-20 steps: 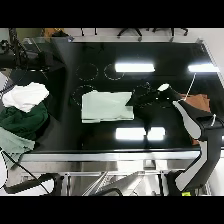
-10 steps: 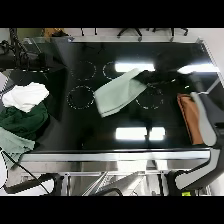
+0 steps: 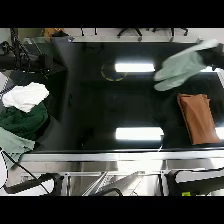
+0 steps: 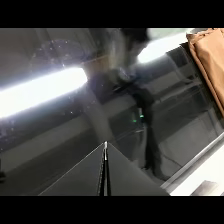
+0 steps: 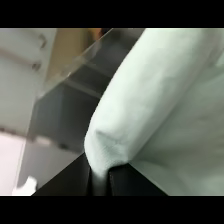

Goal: Fold the shirts.

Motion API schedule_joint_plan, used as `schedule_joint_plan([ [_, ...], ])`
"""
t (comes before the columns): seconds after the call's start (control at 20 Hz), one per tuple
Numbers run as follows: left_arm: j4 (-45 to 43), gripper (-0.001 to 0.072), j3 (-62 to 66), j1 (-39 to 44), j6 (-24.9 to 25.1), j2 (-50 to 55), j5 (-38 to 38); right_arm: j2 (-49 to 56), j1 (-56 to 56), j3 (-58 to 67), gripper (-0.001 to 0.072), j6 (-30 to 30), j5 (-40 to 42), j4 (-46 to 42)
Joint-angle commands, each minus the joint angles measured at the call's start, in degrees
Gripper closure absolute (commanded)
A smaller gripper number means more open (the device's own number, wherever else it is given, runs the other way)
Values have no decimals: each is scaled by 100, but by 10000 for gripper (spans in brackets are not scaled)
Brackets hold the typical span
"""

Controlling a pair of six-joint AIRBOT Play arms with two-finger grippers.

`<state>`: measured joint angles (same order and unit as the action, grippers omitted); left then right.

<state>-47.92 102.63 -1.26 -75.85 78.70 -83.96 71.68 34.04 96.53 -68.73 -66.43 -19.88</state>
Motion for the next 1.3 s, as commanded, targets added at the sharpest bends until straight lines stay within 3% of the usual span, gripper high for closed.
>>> schedule_joint_plan([
  [0.0, -2, 695, -4, 2, 72, 0, -7, -105, 1001, 42, 693, -623, -195, -551],
  [0.2, -2, 695, -4, 2, 103, 0, -4, -120, 1545, 39, 692, -992, -992, -1082],
  [0.35, -2, 695, -4, 2, 105, 0, 7, -236, 1764, 39, 692, -1609, -1685, -1480],
  [0.55, -2, 695, -7, 4, 114, 0, 2, -518, 1836, 37, 692, -3475, -2806, -4113],
  [0.7, -2, 695, -7, 2, 151, 0, -7, -424, 1834, -177, 692, -3650, -3753, -5375],
  [0.8, -4, 695, -7, 2, 151, 0, -9, -391, 1834, -542, 685, -3617, -3899, -5746],
  [0.85, -4, 695, -7, 2, 151, 0, -7, -385, 1834, -745, 588, -3606, -3836, -5855],
  [0.9, -4, 695, -7, 2, 149, 0, -4, -356, 1834, -929, 289, -3604, -3748, -5888],
  [0.95, -2, 695, -7, 2, 149, 0, -2, -310, 1834, -1027, 120, -3593, -3687, -5908],
  [1.05, -4, 695, -7, 2, 146, 0, -9, -243, 1832, -1021, 138, -3591, -3685, -5790],
  [1.2, -4, 695, -7, 2, 149, 0, 37, -240, 1808, -1012, 145, -3493, -3501, -4701],
  [1.25, -2, 695, -4, 2, 149, 0, 48, -251, 1768, -1012, 369, -3335, -3357, -4258],
])
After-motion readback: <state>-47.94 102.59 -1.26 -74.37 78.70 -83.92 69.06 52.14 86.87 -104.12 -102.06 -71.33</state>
